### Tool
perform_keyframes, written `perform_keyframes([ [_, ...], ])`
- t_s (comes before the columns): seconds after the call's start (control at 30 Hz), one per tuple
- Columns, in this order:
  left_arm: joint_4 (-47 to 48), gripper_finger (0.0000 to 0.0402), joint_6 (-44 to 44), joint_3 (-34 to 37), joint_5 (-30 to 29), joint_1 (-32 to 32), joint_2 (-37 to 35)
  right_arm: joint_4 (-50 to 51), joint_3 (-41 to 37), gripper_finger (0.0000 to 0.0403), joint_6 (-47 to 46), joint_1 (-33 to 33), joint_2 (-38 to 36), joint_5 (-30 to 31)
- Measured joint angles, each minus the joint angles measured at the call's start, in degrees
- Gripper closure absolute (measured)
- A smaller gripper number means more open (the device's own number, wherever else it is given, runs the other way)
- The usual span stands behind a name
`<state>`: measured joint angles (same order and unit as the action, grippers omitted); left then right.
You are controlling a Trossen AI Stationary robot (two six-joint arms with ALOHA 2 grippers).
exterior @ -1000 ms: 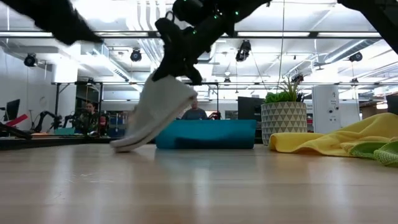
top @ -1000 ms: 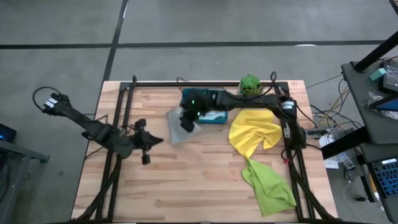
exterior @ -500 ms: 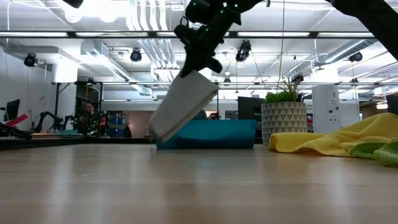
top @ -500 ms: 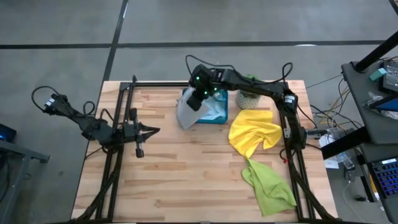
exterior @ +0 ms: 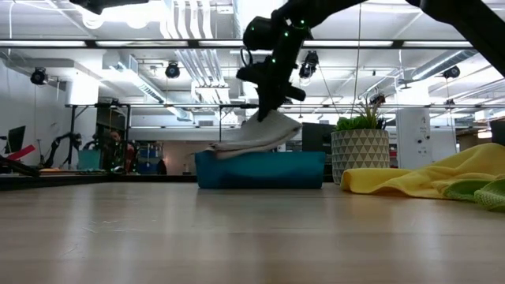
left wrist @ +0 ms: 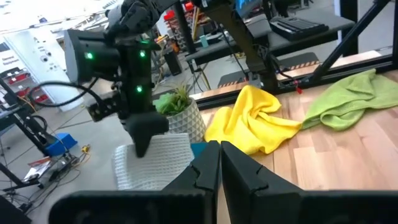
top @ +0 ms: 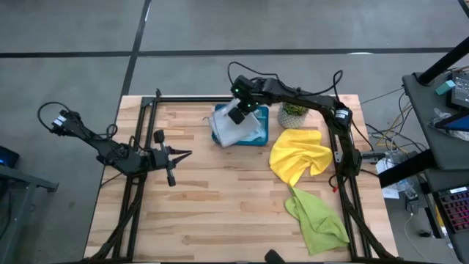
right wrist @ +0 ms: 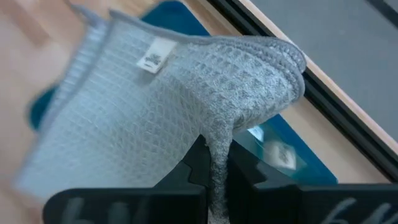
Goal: Fold microfiber towels
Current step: Put the folded grey microfiber cloth into the bin
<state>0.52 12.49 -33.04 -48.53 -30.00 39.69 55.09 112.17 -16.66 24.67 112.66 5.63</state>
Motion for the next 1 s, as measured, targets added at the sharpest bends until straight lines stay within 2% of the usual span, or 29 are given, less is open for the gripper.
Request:
perform_keyframes([
  [0.5, -0.04, 0.0400, 0.04, 0.14, 0.00, -0.01, -0.08, 1.52, -9.08, 0.0390, -9.42, -1.39, 0.04, 9.45],
  [0.87, -0.01, 0.0400, 0.48, 0.55, 0.00, -0.02, -0.03, 3.48, -8.15, 0.0388, -12.07, -2.57, 0.04, 8.06],
  [1.0, -0.01, 0.0400, 0.48, 0.57, 0.00, 0.00, 0.01, 4.62, -5.94, 0.0358, -12.01, -2.54, 0.04, 8.05],
])
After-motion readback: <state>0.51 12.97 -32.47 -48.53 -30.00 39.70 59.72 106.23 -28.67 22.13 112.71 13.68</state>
